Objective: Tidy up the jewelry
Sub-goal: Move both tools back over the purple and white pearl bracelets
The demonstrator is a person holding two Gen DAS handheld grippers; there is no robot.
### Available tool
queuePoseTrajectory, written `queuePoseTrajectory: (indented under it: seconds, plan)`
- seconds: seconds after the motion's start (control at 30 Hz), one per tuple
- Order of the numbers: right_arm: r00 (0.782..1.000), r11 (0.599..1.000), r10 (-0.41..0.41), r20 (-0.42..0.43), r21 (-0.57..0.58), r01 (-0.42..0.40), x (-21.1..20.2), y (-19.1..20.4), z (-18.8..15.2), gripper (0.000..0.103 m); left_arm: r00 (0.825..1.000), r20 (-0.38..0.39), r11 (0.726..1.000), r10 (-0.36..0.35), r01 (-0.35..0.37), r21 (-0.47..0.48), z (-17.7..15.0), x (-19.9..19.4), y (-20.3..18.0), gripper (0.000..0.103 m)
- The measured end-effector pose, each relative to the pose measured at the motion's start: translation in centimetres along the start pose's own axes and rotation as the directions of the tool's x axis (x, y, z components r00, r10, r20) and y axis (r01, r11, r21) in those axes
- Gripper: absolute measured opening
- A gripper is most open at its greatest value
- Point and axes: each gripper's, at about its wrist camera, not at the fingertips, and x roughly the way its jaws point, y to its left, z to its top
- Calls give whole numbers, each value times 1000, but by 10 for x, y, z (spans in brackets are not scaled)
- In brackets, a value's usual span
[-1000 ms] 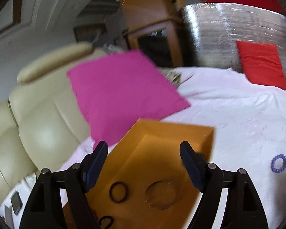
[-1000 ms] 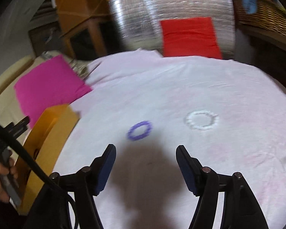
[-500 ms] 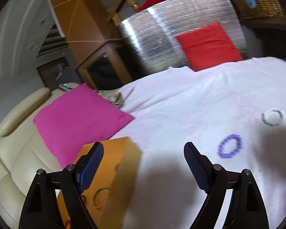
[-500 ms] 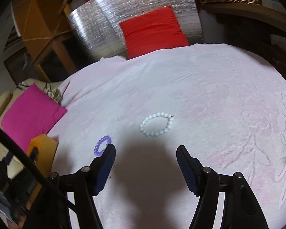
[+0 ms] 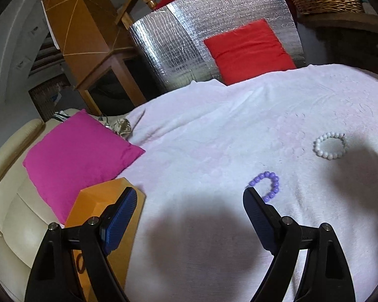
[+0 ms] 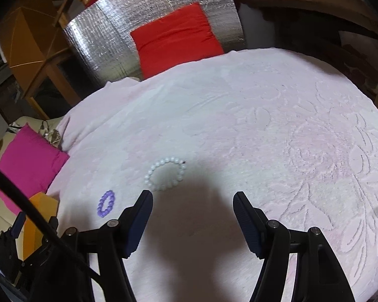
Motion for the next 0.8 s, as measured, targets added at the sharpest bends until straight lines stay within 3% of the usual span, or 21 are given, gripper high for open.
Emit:
queuePoseTrajectory:
  seconds: [0.8]
  plan:
    - [1000,996,25,6,-91,-24,45,18,16,70,989,-115,994,-94,87,-65,-1,30,-4,86]
